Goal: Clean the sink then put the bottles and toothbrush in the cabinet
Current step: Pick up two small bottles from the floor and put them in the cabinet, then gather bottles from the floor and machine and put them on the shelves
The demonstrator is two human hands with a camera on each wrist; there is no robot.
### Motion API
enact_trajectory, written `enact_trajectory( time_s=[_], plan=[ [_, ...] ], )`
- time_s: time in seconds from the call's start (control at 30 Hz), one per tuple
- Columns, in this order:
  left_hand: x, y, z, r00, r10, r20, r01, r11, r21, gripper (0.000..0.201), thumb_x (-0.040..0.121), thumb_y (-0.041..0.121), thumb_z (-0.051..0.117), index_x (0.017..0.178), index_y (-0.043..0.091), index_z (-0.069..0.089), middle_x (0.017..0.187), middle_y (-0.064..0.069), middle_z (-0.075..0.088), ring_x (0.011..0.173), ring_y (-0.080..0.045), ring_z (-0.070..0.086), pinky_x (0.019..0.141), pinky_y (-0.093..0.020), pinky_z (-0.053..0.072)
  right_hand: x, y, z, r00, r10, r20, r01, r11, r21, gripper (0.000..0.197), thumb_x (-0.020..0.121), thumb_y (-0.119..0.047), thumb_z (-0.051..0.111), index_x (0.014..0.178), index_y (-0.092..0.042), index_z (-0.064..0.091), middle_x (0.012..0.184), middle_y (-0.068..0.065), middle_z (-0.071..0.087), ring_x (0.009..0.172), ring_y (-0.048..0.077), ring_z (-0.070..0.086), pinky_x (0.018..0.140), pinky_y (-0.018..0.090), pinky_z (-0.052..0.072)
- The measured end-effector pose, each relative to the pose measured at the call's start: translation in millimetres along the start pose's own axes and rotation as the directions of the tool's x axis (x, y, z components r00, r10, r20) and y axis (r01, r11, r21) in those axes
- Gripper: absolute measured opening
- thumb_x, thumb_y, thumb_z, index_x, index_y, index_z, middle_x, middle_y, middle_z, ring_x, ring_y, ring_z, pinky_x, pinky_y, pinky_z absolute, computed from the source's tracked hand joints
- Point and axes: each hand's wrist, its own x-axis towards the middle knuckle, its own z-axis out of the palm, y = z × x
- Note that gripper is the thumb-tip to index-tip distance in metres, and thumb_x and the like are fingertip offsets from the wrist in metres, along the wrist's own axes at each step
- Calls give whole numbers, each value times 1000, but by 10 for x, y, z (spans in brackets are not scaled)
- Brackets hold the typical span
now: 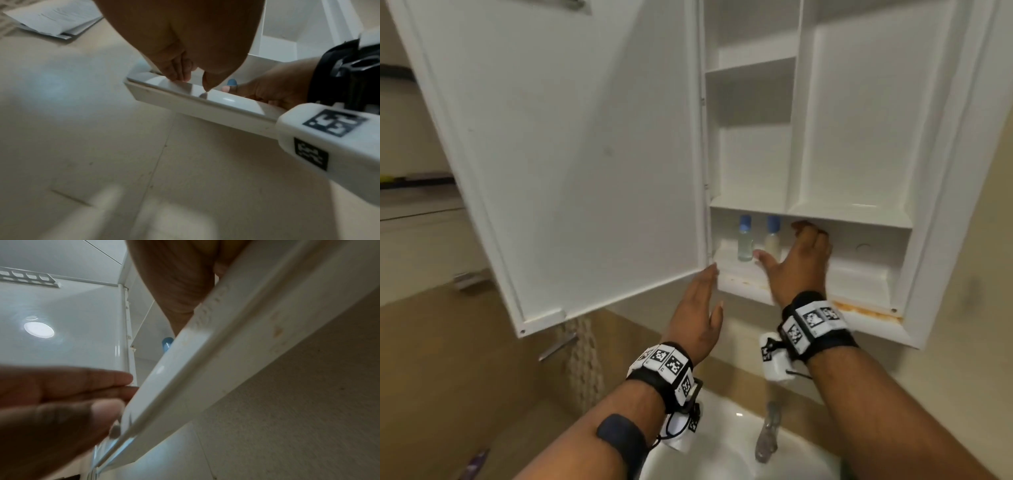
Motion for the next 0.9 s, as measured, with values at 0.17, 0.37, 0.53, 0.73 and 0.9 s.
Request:
enact_trajectory(
  time_s=[0.17, 0.37, 0.53, 0.73, 0.9],
  plan=[
    [-619, -423, -383, 991, -127, 48, 123, 989, 80, 54, 97, 18, 51, 149, 18, 38, 149, -2, 45, 138, -16, 39, 117, -27, 29, -116, 13, -65, 998, -49, -28, 52, 992, 117, 64, 73, -37, 85, 119, -7, 51, 123, 19, 49, 113, 35, 48, 96, 46, 45],
    [-1663, -1155, -926, 919, -394, 24, 390, 914, 114, 43, 94, 18, 53, 136, 16, 55, 126, -3, 64, 119, -20, 57, 106, -32, 42, -840, -140, -109, 991, -131, -38, 136, 969, 207, 28, 88, -27, 71, 110, -14, 61, 121, 18, 51, 99, 32, 56, 94, 42, 48],
    [-2894, -1718, -1454, 771, -636, 11, 633, 769, 83, 36, 91, 14, 51, 126, 16, 61, 113, 1, 68, 106, -19, 64, 96, -29, 49, -2323, -463, 312, 923, -15, 384, -99, 956, 276, 9, 88, -16, 67, 93, -23, 66, 95, -2, 64, 85, 25, 64, 74, 5, 44],
    [-4415, -2059, -2104, 544, -834, -96, 839, 541, 54, 28, 92, 10, 54, 116, 17, 67, 99, 4, 75, 97, -16, 69, 91, -29, 50, -4028, -911, 962, 524, -39, 851, -258, 945, 202, 26, 84, -9, 75, 83, -34, 69, 88, -27, 68, 84, -4, 64, 66, 2, 45],
    [-5305, -2140, -2651, 401, -908, -122, 914, 406, -12, 27, 93, 11, 52, 108, 32, 61, 87, 18, 71, 85, 0, 64, 71, -5, 39, -4835, -1414, 1316, 299, -64, 952, -300, 941, 158, 21, 82, -6, 76, 82, -26, 71, 77, -20, 72, 71, 0, 67, 64, 6, 47]
  ],
)
